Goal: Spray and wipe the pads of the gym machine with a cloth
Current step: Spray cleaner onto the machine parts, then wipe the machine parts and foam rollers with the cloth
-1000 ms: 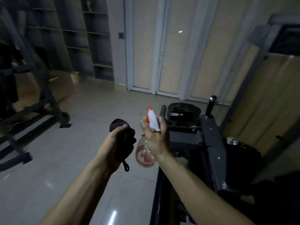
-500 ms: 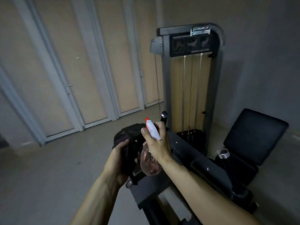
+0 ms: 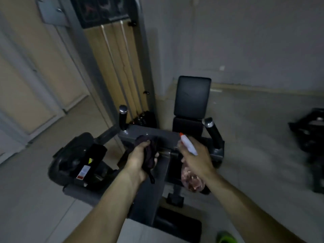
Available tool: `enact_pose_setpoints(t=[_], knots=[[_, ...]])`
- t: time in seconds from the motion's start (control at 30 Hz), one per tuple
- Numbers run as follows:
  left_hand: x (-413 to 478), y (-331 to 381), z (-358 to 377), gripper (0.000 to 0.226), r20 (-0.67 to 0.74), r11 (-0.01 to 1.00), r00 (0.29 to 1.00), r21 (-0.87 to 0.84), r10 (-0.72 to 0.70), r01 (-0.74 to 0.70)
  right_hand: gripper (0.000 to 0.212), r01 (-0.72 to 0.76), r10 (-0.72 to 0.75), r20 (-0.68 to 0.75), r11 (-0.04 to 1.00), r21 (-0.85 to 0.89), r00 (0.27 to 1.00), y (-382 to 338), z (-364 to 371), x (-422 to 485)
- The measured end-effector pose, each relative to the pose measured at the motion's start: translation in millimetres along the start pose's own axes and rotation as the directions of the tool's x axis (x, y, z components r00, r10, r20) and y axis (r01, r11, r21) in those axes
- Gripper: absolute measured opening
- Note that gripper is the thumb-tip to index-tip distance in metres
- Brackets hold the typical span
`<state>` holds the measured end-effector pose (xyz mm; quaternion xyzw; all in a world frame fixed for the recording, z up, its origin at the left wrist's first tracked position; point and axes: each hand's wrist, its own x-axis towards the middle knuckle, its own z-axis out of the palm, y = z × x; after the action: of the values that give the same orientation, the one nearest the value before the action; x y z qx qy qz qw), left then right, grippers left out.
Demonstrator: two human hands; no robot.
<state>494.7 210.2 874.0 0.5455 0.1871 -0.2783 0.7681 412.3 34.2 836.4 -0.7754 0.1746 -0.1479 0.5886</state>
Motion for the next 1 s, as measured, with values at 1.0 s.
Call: enact_pose_setpoints(t=[1.0], knots=[[42.0,76.3,-74.0,0.028,0.278,0.977,0.94,0.132,-0.2,0.169,0.017,0.165,-0.086,-0.541,0.981,0.099,0.836,-112.3,96.8,32.6]])
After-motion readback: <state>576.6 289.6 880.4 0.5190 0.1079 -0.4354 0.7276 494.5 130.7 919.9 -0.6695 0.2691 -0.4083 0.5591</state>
